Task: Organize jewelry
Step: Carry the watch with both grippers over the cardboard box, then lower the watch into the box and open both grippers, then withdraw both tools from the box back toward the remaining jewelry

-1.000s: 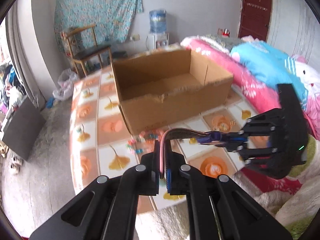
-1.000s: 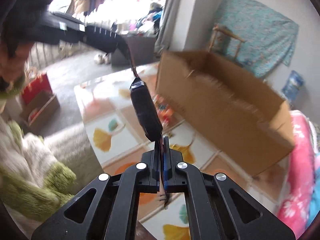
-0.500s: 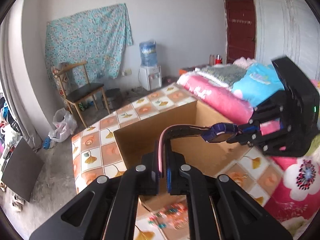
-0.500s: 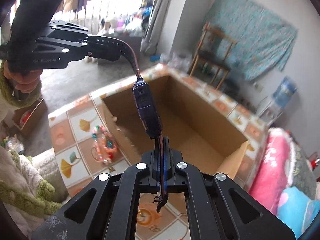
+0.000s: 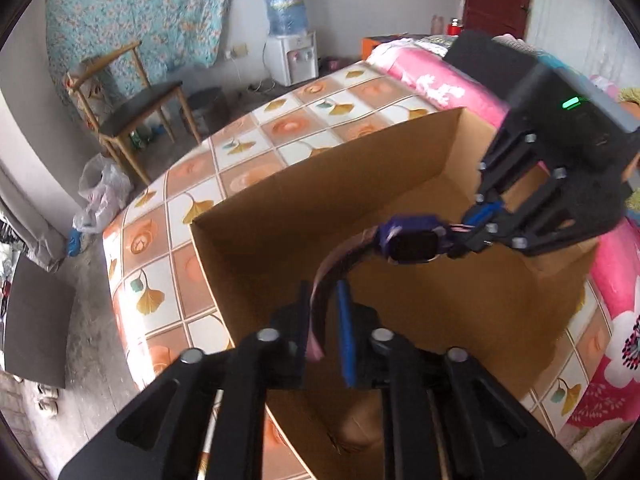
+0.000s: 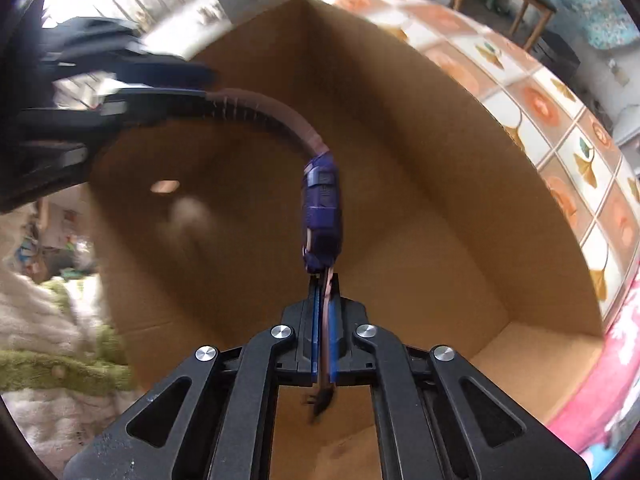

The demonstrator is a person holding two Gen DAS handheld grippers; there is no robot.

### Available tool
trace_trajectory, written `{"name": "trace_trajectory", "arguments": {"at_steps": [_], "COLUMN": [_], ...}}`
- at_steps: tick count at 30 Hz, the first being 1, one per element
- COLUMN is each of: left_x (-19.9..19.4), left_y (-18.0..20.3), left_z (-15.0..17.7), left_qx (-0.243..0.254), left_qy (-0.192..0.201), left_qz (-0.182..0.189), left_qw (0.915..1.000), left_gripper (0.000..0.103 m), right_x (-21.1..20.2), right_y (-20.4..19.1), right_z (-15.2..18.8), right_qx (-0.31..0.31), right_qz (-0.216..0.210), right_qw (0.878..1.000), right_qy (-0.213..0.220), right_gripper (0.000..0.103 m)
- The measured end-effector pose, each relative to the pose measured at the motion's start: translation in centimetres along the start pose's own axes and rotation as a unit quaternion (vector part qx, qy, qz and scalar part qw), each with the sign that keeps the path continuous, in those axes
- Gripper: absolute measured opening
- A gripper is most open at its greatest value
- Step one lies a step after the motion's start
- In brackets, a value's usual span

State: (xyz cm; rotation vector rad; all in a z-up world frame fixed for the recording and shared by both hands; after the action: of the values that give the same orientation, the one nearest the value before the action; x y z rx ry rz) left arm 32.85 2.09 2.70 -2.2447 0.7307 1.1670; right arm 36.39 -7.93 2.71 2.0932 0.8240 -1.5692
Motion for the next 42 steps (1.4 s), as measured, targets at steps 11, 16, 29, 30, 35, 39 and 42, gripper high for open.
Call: {"name": "trace_trajectory", "arguments": {"at_steps": [11, 16, 29, 30, 35, 39, 42], "left_x": [-4.9, -8.2, -8.9, -8.5, -8.3, -8.3, -7.6], "left_y": [-0.7, -0.3, 3.4, 3.6, 4.3, 5.5, 7.3], "left_z": [1.8, 3.4, 13.0, 14.0, 16.9, 18.5, 19.3], "left_qx": [-0.027, -0.051, -0.122, -0.131, -0.164, -0.188, -0.18], "left_qy": [0.059, 0.102, 0.072, 0.06, 0.039, 0.032, 0.014], "left_qz": [-0.031, -0.06, -0.073, -0.071, -0.072, -0.052, -0.051], "left_qw": [0.9974, 0.9916, 0.9873, 0.987, 0.9831, 0.9803, 0.9822], "left_gripper": [0.059, 0.079, 0.092, 0.092, 0.092, 0.092, 0.092], "right_x": [0.1, 1.7, 6.2, 6.3, 4.4, -0.8, -5.5], "right_y": [1.5, -1.2, -0.6, -0.7, -0.6, -2.5, -5.5], "right_z": [-1.5, -0.1, -1.2, -1.1, 0.0, 2.7, 7.0], "right_qx": [0.037, 0.065, 0.216, 0.221, 0.222, 0.218, 0.191], "right_qz": [0.09, -0.004, -0.055, -0.056, -0.046, -0.036, -0.036], "right_qw": [0.994, 0.998, 0.975, 0.973, 0.973, 0.968, 0.962], "right_qy": [0.048, 0.01, 0.02, 0.022, 0.048, 0.115, 0.193], "right_gripper": [0.032, 0.032, 0.024, 0.024, 0.038, 0.042, 0.056]}}
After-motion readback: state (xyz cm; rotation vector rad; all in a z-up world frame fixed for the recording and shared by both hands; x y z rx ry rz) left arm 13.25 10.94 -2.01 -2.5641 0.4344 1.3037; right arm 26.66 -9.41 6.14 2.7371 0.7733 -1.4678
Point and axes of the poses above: each gripper's, at about its wrist camera, not at the fingertips, and x roughly the way its jaws point, y to its right, z to its underside, the point moved 4 cm from there along x, roughly the way its jaws point, and after that the axes turned 14 degrees about x, right-handed, at the moved point
